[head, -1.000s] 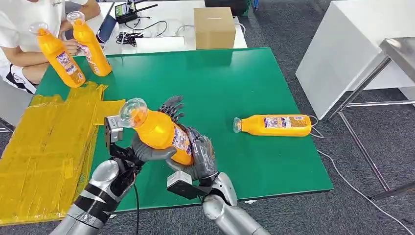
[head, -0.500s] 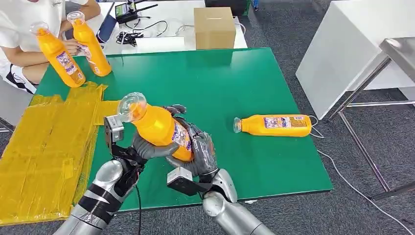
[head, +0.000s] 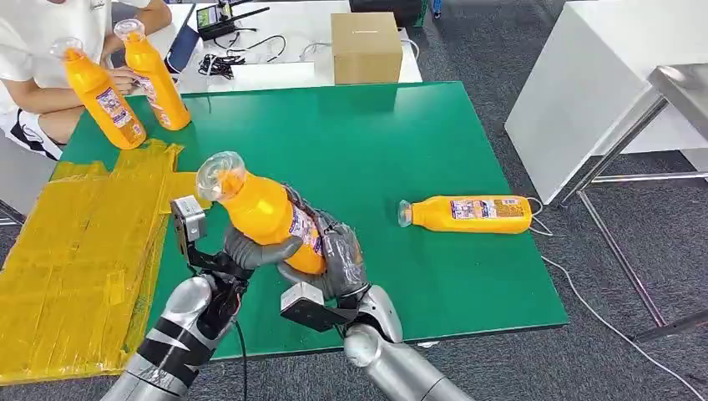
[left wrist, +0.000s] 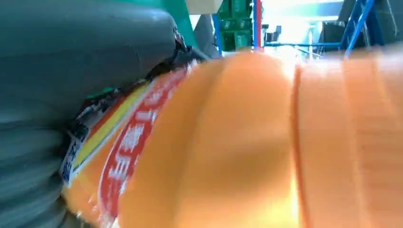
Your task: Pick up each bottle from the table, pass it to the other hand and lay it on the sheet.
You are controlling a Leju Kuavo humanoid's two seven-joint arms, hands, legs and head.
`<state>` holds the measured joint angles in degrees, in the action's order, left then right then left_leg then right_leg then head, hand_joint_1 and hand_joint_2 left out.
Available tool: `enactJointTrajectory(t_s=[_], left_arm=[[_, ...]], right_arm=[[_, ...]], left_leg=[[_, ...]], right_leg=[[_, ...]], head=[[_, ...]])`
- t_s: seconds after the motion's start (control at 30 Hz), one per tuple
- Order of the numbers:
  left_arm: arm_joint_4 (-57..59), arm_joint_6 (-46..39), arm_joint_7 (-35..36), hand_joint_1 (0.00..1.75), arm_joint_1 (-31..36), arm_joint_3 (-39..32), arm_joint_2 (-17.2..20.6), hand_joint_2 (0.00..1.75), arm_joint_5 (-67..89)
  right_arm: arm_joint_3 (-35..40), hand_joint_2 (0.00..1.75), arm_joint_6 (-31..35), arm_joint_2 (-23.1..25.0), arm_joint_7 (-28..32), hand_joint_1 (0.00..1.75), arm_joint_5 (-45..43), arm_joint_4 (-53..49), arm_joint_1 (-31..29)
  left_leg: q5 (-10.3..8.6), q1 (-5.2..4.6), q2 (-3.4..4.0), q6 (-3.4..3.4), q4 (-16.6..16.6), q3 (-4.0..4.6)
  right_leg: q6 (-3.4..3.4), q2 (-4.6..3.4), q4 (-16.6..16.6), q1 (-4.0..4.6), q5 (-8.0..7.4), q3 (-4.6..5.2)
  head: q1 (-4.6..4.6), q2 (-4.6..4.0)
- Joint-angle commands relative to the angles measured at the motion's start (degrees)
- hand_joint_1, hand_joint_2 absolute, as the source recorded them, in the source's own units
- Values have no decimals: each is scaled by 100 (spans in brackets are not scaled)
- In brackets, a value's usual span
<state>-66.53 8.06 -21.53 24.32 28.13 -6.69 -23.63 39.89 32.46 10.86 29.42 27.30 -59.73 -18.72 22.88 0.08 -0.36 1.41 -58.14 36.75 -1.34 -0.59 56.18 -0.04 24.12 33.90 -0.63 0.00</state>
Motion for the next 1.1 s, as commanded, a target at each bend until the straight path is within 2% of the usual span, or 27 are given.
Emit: enactJointTrajectory(t_s=[0.03, 0.07, 0.13, 0.2, 0.23, 0.3, 0.37, 0.4, 0.43, 0.5, 0.57, 0.6, 0.67, 0.77, 0.8, 0.9, 0.93, 0.97, 1.03, 1.07, 1.1], left_arm=[[408, -665, 36, 175, 237, -710, 210, 175, 28], [404, -1062, -102, 175, 234, -781, 272, 175, 306], [459, -1301, -145, 175, 246, -990, 377, 175, 451], [499, -1200, -130, 175, 246, -1103, 389, 175, 447], [499, -1200, -130, 175, 246, -1103, 389, 175, 447], [500, -1203, -125, 175, 216, -1181, 405, 175, 412], [458, -1369, -217, 175, 162, -1394, 546, 175, 531], [441, -1485, -258, 175, 144, -1482, 608, 175, 663], [444, -1997, -430, 175, 148, -1577, 692, 175, 1293], [471, -2156, -436, 175, 163, -1713, 733, 175, 1738], [697, -2888, -438, 175, 293, -1642, 872, 175, 2740], [991, -3559, -274, 175, 457, -1492, 1043, 175, 3767], [1172, -3509, -280, 175, 598, -1640, 1070, 175, 4035], [2085, -4468, 832, 175, 1012, -1154, 1533, 175, 6821], [2448, -4484, 1254, 175, 1171, -1138, 1632, 175, 7659], [2903, -4491, 1052, 175, 1358, -1368, 1645, 175, 7933], [3319, -4261, 1837, 175, 1555, -1050, 1810, 175, 9044], [3518, -4001, 1945, 175, 1637, -1092, 1850, 175, 9266], [3992, -3625, 1934, 175, 1829, -1165, 1937, 175, 9442], [4110, -3598, 1949, 175, 1870, -1178, 1981, 175, 9504], [4168, -3633, 1895, 175, 1885, -1206, 1996, 175, 9498]], right_arm=[[502, 175, -700, -324, 214, 0, -589, -782, 220], [435, 175, -756, -473, 191, 0, -666, -1289, 373], [259, 175, -945, -721, 15, 0, -784, -1992, 560], [184, 175, -1065, -802, -93, 0, -764, -2229, 631], [184, 175, -1065, -802, -93, 0, -764, -2229, 631], [129, 175, -1058, -824, -89, 0, -763, -2242, 636], [-112, 175, -1169, -1008, -119, 0, -914, -2676, 802], [-230, 175, -1216, -1089, -134, 0, -928, -2887, 896], [-448, 175, -1212, -1157, -124, 0, -861, -3168, 1059], [-642, 175, -1293, -1193, -132, 0, -778, -3401, 1211], [-803, 175, -1229, -1241, -97, 0, -727, -3606, 1349], [-925, 175, -1192, -1278, -80, 0, -690, -3769, 1437], [-1029, 175, -1254, -1298, -102, 0, -656, -3932, 1486], [-1287, 175, -1241, -1254, -46, 0, -610, -4079, 1602], [-1371, 175, -1319, -1245, 7, 0, -657, -4113, 1607], [-1502, 175, -1420, -1211, 27, 0, -665, -4160, 1629], [-1560, 175, -1410, -1195, 53, 0, -651, -4167, 1615], [-1589, 175, -1496, -1207, 36, 0, -707, -4184, 1602], [-1696, 175, -1768, -1204, 35, 0, -1030, -4232, 1605], [-1718, 175, -1816, -1189, 43, 0, -1065, -4227, 1586], [-1730, 175, -1822, -1181, 44, 0, -1065, -4226, 1587]], left_leg=[[10, 4, 15, -7, 1, -22], [15, 3, 20, -10, 3, -35], [11, 3, 4, -10, 1, -27], [12, 2, -1, -8, 2, -29], [11, 2, 21, -8, 4, -26], [11, 4, -2, -8, 0, -26], [0, 5, -7, -5, 3, -8], [9, 3, -3, -6, 1, -26], [7, 4, 5, -7, 3, -19], [8, 1, -1, -7, 2, -21], [10, 3, -2, -10, 1, -26], [6, 0, -2, -9, 2, -18], [3, 2, -13, -11, 2, -17], [3, 4, -15, -11, 1, -16], [3, 2, -10, -12, 2, -20], [4, 5, -1, -12, 2, -26], [9, 5, 6, -15, 3, -37], [15, 7, 13, -19, 1, -48], [17, 10, 21, -20, -4, -49], [0, 6, 4, -11, 0, -18], [1, 8, 6, -15, 0, -24]], right_leg=[[1, -9, -3, 4, 5, -19], [2, -10, -4, 4, 9, -31], [2, 6, -2, 4, 11, -26], [1, 7, -2, 1, 12, -27], [2, -15, -4, 1, 6, -15], [0, 14, -2, 3, 13, -23], [2, 16, -4, 1, 6, -5], [1, 14, -4, 0, 13, -23], [2, 5, -4, 1, 9, -16], [1, 16, -3, 0, 13, -21], [3, 18, -4, 3, 16, -27], [4, 16, -2, 1, 12, -17], [5, 29, -2, 2, 14, -18], [6, 25, -1, 2, 12, -16], [7, 20, 1, 0, 12, -17], [7, 14, -1, 3, 11, -22], [8, 9, 0, 3, 13, -31], [8, 5, 2, 5, 18, -41], [10, 3, 5, 8, 19, -39], [6, 13, 1, 4, 9, -12], [7, 7, 0, 5, 11, -18]], head=[[0, 0], [-2, 0], [0, 0], [0, 0], [-9, 0], [-4, 0], [-2, 0], [-2, 0], [-2, 0], [-2, 0], [-2, 0], [-2, 0], [-2, 0], [-2, 0], [-2, 0], [0, 0], [-2, 0], [-2, 0], [-2, 0], [0, 0], [0, 0]])
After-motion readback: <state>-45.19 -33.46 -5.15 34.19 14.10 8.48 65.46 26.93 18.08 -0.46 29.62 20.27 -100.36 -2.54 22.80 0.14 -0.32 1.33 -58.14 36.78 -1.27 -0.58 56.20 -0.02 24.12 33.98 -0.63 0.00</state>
